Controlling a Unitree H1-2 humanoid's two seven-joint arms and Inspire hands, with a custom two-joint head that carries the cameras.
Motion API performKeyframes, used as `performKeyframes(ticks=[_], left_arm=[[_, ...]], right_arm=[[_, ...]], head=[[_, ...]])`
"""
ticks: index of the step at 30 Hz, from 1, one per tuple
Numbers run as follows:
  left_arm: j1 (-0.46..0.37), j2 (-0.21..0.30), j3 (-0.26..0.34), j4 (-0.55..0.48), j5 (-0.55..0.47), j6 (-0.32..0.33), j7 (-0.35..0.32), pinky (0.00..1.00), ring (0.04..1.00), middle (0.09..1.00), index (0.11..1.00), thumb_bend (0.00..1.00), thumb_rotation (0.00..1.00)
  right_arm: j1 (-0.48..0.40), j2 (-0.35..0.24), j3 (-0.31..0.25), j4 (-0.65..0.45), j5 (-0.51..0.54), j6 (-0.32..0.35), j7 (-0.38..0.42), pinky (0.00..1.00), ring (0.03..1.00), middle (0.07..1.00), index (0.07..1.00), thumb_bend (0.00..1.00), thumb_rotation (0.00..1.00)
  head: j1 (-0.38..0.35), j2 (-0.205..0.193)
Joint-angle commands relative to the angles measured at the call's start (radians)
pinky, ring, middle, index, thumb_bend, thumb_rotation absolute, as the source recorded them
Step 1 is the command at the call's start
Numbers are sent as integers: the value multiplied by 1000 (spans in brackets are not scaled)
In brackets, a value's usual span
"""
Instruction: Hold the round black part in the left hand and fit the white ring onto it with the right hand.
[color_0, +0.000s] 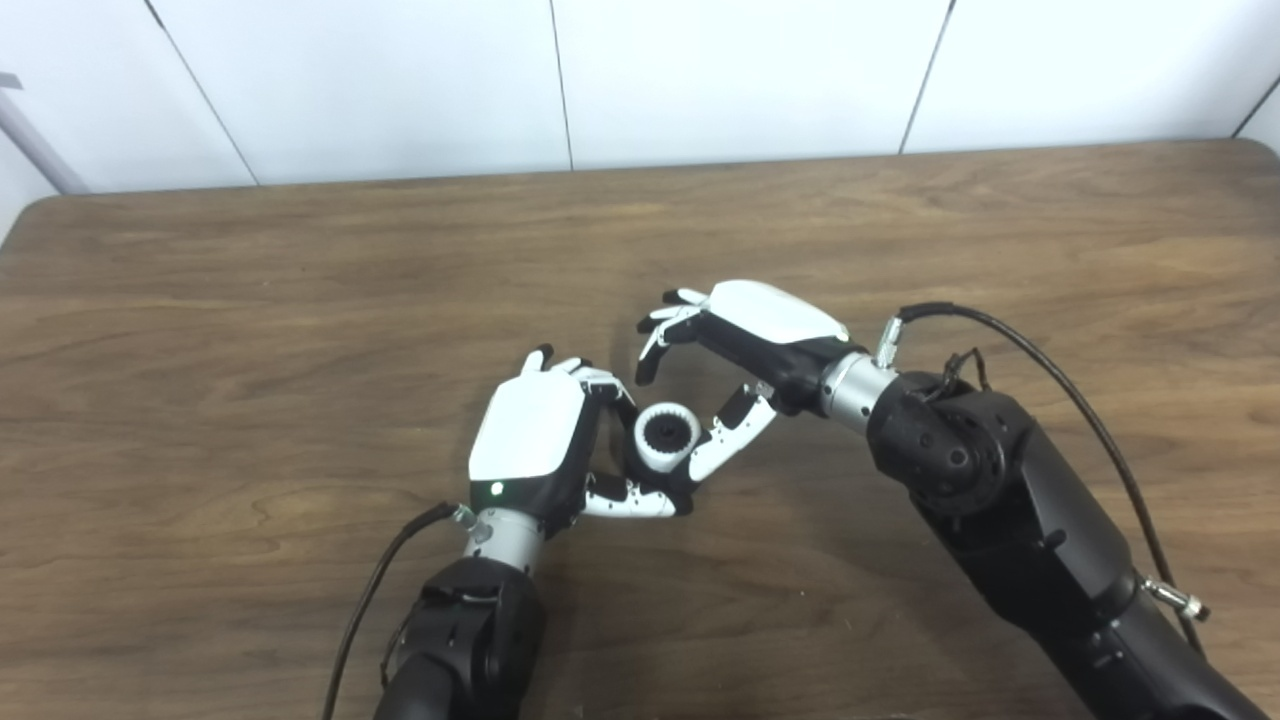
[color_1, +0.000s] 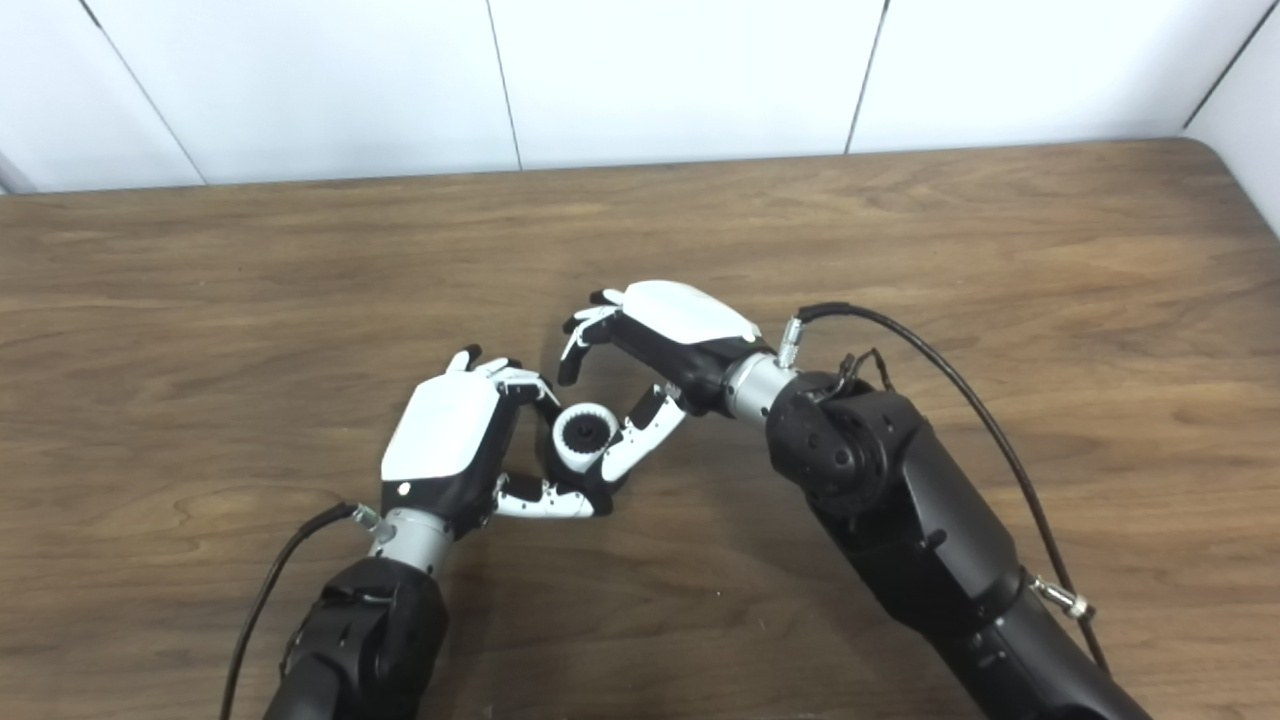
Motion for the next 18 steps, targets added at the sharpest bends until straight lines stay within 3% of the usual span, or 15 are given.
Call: performKeyframes(ticks=[1, 18], left_arm=[[-4, -6, -12, 14, -5, 4, -40, 1000, 879, 752, 480, 524, 53], [-2, -3, -3, 18, -15, 4, -38, 1000, 876, 754, 480, 524, 54]], right_arm=[[-41, -1, -15, -27, 1, -20, -9, 939, 987, 887, 654, 992, 285], [-49, -43, -84, -64, -7, 7, 12, 909, 976, 877, 642, 995, 283]], head=[[-1, 4], [-1, 0]])
